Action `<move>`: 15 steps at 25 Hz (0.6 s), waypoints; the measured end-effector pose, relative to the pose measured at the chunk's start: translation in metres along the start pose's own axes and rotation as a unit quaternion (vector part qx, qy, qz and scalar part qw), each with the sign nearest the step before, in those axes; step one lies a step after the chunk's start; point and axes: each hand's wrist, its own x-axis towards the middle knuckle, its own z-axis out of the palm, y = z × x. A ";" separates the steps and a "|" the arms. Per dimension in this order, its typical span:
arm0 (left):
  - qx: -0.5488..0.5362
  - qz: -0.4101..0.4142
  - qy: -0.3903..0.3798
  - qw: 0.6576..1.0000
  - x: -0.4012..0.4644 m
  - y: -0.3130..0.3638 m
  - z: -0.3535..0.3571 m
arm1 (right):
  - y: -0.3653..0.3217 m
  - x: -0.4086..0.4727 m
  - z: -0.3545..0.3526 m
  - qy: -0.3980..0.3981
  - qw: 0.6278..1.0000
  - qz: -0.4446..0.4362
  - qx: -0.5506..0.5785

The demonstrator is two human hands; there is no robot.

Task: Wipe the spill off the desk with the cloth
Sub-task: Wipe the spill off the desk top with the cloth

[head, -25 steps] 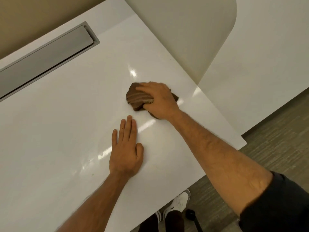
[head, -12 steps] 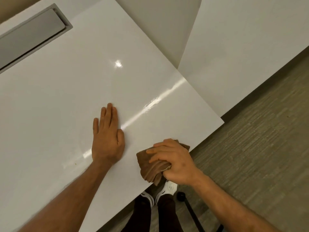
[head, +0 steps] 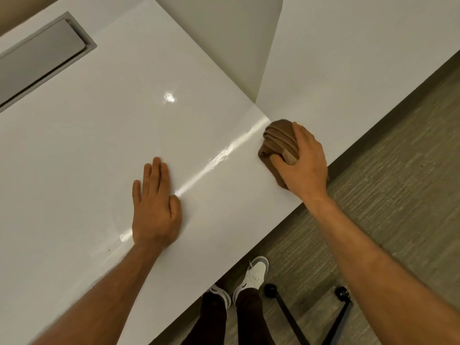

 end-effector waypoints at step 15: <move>0.002 0.034 0.021 0.999 0.005 0.001 0.004 | -0.003 -0.090 0.061 0.057 0.993 -0.096 -0.030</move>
